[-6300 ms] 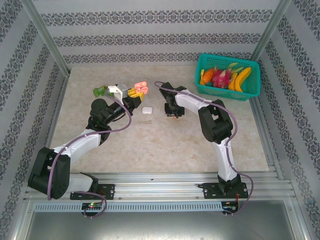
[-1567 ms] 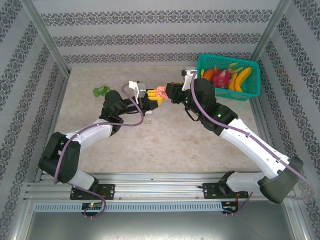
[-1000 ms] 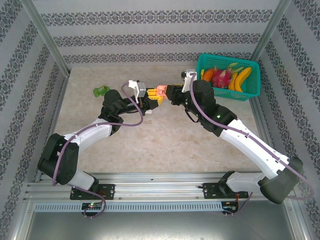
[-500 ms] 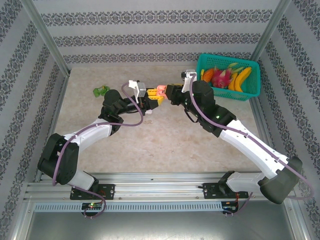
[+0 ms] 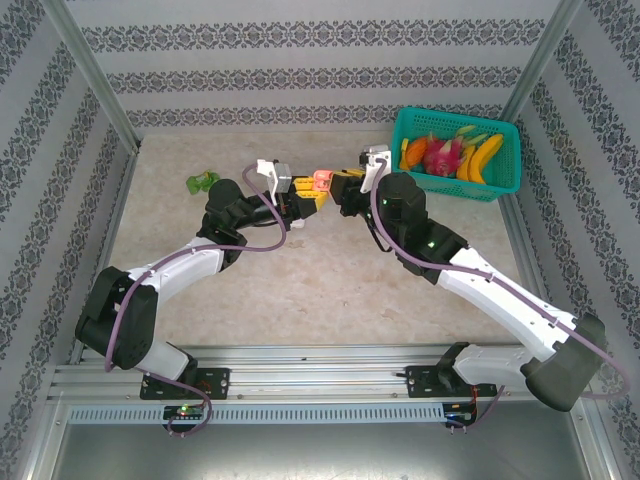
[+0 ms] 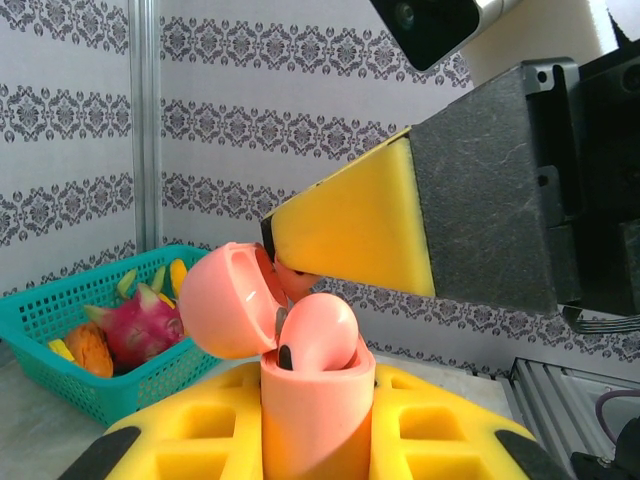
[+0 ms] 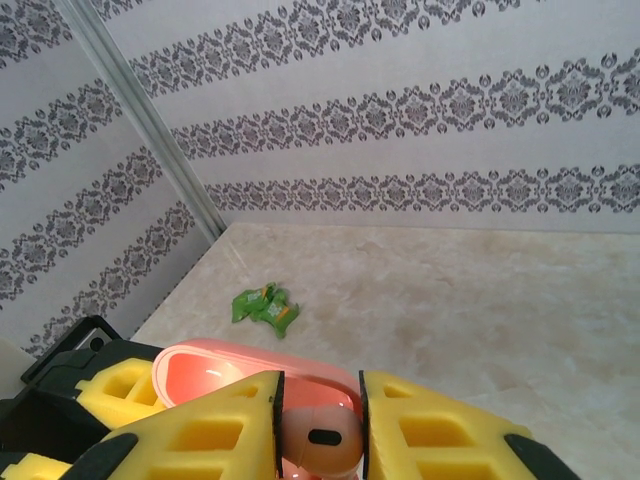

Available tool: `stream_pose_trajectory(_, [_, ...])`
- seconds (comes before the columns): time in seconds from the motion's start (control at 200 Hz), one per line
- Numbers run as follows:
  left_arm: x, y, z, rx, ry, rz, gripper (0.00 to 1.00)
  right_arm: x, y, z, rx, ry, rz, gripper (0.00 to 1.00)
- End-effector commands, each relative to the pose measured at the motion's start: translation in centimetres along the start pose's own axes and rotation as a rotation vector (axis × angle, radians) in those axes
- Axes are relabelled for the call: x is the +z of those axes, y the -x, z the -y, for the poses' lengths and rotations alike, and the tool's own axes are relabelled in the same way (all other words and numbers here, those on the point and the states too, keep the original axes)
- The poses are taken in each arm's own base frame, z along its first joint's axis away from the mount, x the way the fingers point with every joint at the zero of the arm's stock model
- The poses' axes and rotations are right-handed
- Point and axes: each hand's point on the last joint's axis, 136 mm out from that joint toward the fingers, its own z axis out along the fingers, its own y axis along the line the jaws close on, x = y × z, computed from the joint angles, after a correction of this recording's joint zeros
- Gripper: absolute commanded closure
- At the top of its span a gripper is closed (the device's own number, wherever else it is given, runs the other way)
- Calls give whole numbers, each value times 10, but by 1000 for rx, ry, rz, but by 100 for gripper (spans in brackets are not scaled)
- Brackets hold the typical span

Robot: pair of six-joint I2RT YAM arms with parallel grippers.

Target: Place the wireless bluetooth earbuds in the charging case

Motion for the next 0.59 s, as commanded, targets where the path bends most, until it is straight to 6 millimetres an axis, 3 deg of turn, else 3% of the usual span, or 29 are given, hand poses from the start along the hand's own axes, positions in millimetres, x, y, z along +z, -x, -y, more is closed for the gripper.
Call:
stream_pose_trajectory(0.0, [6, 35, 10, 69, -19, 91, 100, -1, -27, -25, -64, 102, -80, 76])
stream_pose_trajectory(0.59, [7, 25, 5, 48, -4, 77, 100, 1, -29, -32, -61, 108, -87, 66])
